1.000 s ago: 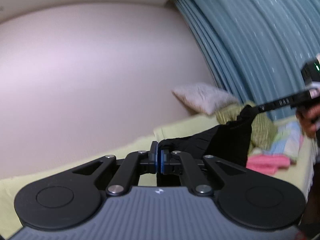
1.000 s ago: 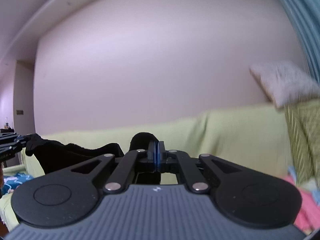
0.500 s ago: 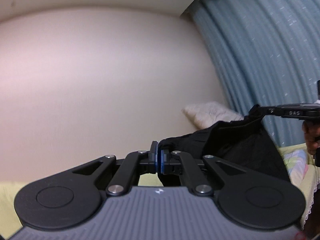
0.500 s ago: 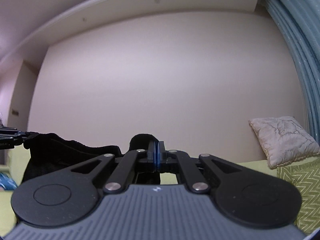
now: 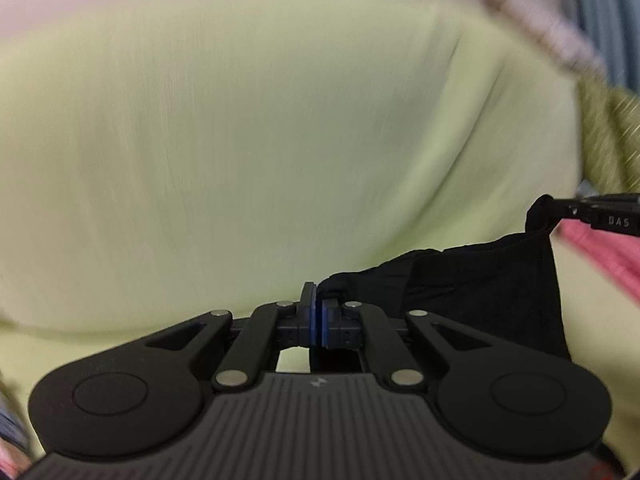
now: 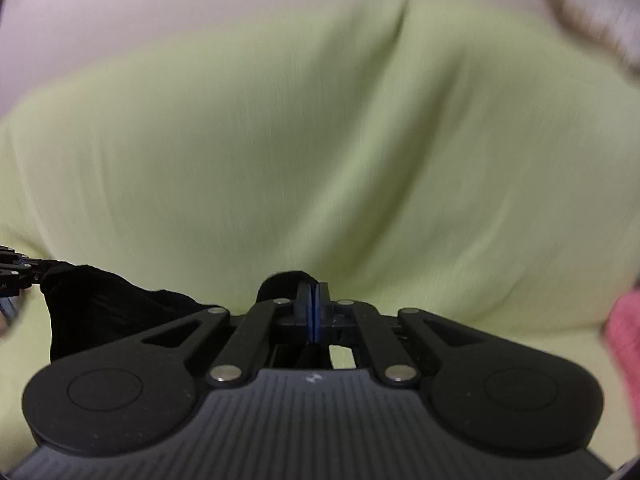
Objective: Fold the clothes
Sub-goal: 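Lift the trousers high with both grippers and shake them out, then lower the trousers onto the sofa seat and open both grippers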
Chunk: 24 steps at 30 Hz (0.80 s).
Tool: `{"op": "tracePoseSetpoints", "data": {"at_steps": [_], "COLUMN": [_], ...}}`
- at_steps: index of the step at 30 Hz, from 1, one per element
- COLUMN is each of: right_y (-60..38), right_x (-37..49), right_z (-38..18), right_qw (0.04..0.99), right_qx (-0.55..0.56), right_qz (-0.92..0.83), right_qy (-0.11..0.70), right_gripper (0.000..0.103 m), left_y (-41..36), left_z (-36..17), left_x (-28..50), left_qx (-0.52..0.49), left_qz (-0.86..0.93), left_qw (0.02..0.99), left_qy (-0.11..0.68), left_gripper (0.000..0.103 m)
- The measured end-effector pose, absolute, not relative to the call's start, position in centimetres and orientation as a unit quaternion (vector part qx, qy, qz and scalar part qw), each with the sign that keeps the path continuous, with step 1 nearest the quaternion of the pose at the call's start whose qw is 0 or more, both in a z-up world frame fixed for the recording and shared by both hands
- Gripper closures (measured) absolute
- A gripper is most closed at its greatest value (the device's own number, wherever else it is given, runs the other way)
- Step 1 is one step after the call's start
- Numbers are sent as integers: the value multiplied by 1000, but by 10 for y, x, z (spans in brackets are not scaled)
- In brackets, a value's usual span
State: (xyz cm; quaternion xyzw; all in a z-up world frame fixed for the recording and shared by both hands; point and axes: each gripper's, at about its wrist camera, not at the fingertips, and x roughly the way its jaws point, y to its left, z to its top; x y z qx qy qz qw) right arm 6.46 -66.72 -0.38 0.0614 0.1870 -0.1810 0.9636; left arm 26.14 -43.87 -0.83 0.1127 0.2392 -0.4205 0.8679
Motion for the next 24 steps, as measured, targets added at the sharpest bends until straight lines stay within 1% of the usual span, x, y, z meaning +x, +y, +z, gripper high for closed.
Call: {"op": "tracePoseSetpoints", "data": {"at_steps": [2, 4, 7, 10, 13, 15, 16, 21, 22, 24], "right_y": [-685, -702, -725, -707, -710, -703, -705, -704, -705, -707], "right_x": [97, 123, 148, 143, 154, 152, 157, 172, 176, 185], "right_z": [-37, -65, -88, -82, -90, -99, -102, -91, -91, -101], "right_qw": [956, 949, 942, 944, 943, 942, 942, 950, 950, 943], "right_qx": [68, 77, 93, 91, 88, 82, 78, 66, 65, 63], "right_qz": [-176, -172, -176, -171, -171, -172, -174, -187, -185, -179], "right_qy": [224, 253, 271, 268, 272, 276, 276, 240, 242, 273], "right_gripper": [103, 103, 103, 103, 103, 103, 103, 103, 103, 103], "left_y": [-458, -472, -485, -501, -500, -469, -467, -470, -470, -472], "left_z": [-50, -77, -94, -102, -118, -131, -132, -134, -136, -144], "left_x": [287, 305, 325, 341, 352, 341, 344, 358, 361, 364], "left_qx": [125, 132, 126, 118, 126, 123, 119, 106, 106, 112], "left_qz": [-411, -406, -403, -401, -397, -393, -390, -378, -380, -386], "left_qw": [860, 854, 851, 851, 850, 852, 854, 863, 861, 853], "left_qy": [275, 297, 312, 318, 323, 324, 324, 317, 321, 333], "left_gripper": [103, 103, 103, 103, 103, 103, 103, 103, 103, 103]}}
